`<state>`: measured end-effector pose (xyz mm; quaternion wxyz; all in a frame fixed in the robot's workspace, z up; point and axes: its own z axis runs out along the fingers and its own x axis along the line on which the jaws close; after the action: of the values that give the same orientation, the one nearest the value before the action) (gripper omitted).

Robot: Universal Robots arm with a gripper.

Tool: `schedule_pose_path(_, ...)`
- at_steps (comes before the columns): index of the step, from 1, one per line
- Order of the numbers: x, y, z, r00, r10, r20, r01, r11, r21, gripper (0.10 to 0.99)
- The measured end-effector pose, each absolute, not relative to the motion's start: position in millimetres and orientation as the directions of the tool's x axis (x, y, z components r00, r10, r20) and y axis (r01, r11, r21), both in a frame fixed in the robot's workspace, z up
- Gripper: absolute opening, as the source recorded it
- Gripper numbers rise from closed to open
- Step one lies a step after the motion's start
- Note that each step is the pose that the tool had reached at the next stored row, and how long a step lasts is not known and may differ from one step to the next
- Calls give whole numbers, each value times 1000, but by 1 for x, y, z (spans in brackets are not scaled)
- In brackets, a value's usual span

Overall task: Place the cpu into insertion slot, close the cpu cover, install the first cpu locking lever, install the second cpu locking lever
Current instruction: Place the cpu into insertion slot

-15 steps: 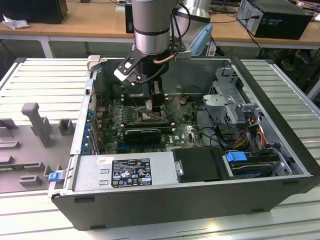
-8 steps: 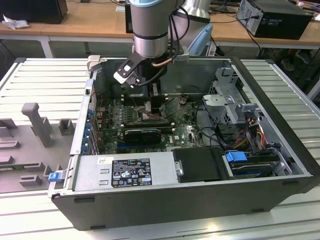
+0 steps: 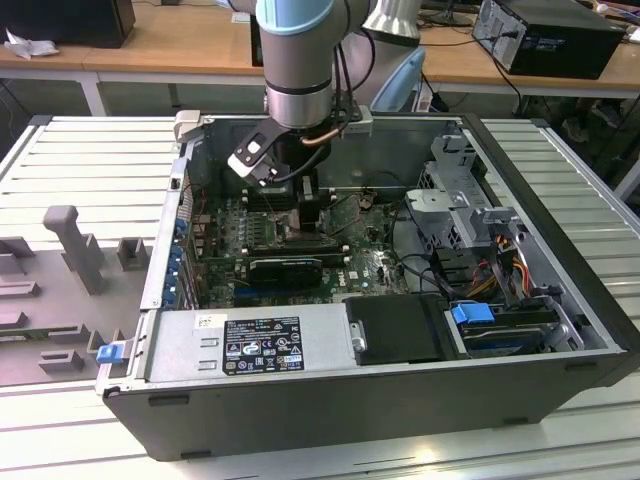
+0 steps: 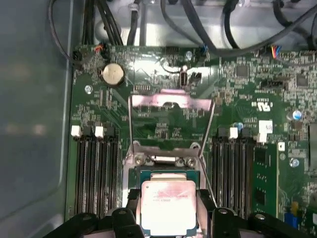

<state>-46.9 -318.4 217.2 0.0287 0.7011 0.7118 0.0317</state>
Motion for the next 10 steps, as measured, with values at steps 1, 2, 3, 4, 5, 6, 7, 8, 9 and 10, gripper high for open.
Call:
schedule_pose_path(1,-48,-318,215,-14,1000,3,996,14,85,533)
schedule_pose_path(2,-48,-318,214,-13,1000,4,996,12,85,533)
schedule_pose_path(3,-48,-317,210,-5,1000,4,996,5,85,533)
schedule_pose_path(4,-48,-317,207,4,1000,4,996,-4,84,533)
schedule_pose_path(5,-48,-317,205,8,1000,4,996,-9,84,533)
schedule_pose_path(6,-48,-317,205,9,1000,4,996,-9,83,533)
schedule_pose_path(7,-48,-317,203,9,1000,3,997,-10,82,533)
schedule_pose_path(8,-48,-317,202,9,1000,3,997,-10,81,533)
schedule_pose_path(9,-48,-317,201,9,1000,2,997,-9,80,533)
schedule_pose_path(10,-48,-317,200,9,1000,2,997,-9,80,533)
